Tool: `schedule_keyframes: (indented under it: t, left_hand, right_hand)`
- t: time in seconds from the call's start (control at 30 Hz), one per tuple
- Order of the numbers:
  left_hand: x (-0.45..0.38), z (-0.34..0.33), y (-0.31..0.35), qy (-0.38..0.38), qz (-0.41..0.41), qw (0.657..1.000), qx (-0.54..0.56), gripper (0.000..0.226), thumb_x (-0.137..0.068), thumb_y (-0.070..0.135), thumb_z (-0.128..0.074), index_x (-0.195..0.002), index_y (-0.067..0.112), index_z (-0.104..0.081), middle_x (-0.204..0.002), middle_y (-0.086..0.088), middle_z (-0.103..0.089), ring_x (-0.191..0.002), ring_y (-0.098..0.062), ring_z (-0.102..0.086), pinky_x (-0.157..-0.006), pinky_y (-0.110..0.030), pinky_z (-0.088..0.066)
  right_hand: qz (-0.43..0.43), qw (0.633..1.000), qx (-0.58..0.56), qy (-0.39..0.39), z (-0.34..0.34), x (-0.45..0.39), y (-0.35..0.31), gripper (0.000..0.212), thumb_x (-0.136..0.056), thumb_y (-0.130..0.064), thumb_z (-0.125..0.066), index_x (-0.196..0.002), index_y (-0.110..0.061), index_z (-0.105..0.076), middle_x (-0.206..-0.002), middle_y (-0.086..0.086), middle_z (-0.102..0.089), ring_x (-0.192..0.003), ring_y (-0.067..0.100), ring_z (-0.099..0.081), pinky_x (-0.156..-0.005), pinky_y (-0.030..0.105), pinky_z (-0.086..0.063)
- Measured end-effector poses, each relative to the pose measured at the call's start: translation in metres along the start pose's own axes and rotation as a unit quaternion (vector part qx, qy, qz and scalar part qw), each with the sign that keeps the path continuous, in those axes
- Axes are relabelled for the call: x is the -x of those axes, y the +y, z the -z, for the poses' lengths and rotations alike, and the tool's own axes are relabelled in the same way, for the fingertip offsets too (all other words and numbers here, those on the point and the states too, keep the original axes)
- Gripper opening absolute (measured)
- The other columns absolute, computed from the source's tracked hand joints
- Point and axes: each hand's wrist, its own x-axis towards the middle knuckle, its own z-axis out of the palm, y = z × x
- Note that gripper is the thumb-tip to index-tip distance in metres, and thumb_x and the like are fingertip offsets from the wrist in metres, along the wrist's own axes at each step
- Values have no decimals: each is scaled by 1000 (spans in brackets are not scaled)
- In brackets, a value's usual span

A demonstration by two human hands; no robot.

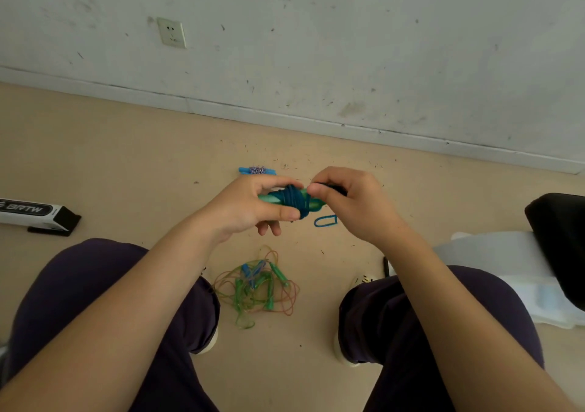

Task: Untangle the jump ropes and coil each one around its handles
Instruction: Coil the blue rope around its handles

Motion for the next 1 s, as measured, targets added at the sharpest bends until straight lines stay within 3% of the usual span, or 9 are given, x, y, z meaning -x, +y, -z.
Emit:
schedule_keyframes:
  t: [0.13, 0.23, 0.37, 0.5, 0.63, 0.77, 0.87, 1.0]
  left_hand:
    - [-1, -2, -2, -10, 4, 999, -41, 45, -81, 11, -80, -120, 27, -66, -83, 3, -75, -58, -20, -66, -44, -27, -45]
    - [-3, -3, -5, 80, 6, 997, -20, 39, -85, 18, -77, -120, 22, -61, -83, -2, -73, -49, -16, -60, -41, -27, -42]
    - [-10, 7, -7, 184, 18, 975, 123, 31, -90, 18, -72, -117, 14, -58, -98, -14, -66, -47, -14, -54, -38, -23, -36]
    - [-10, 7, -5, 222, -11, 961, 165, 33, -91, 15, -71, -120, 12, -57, -93, -9, -67, -50, -15, -54, -41, -22, -37]
    - [-8, 5, -4, 248, -44, 957, 144, 31, -89, 14, -73, -117, 17, -58, -85, -6, -68, -50, -16, -56, -42, -25, -40]
    - [-8, 2, -7, 224, -51, 971, 68, 38, -83, 11, -78, -117, 17, -62, -90, -10, -68, -48, -16, -57, -41, -26, -41]
    - [-6, 2, -6, 156, -34, 986, 47, 44, -77, 7, -83, -116, 21, -68, -90, -8, -71, -49, -19, -57, -40, -25, -41]
    - [-3, 3, -4, 57, 3, 998, -3, 48, -75, 6, -84, -116, 26, -69, -72, 6, -71, -48, -17, -57, -41, -23, -41]
  right_hand:
    - [12, 1000, -3, -15, -6, 0, -2, 15, -91, -24, -67, -79, -33, -68, -66, -9, -62, -60, 4, -50, -58, 22, -41]
    - [15, 999, -32, -11, -2, -3, -6, 12, -92, -20, -66, -81, -21, -72, -59, -12, -54, -54, 3, -43, -55, 15, -34]
    - [-21, 999, -37, -27, -2, 1, -7, 12, -93, -20, -66, -84, -13, -72, -50, -9, -39, -45, 6, -31, -48, 14, -27]
    - [-65, 996, 13, -56, -12, 0, -9, 16, -96, -36, -59, -94, -23, -69, -37, -10, -32, -38, 9, -28, -43, 16, -25]
    - [-73, 997, 1, -27, -14, 0, -7, 18, -98, -29, -57, -94, -18, -71, -40, -11, -34, -39, 8, -31, -43, 14, -26]
    - [-38, 999, 1, -10, -14, 1, -6, 14, -95, -17, -61, -89, -11, -72, -63, -6, -52, -56, 5, -42, -54, 15, -35]
    - [-22, 1000, 8, 6, -9, -1, -3, 11, -93, -15, -64, -85, -12, -71, -69, 0, -60, -60, 4, -47, -57, 13, -37]
    - [-20, 1000, 18, -10, -9, -2, 2, 8, -90, -19, -68, -84, -17, -73, -72, -8, -62, -63, 6, -53, -59, 18, -42]
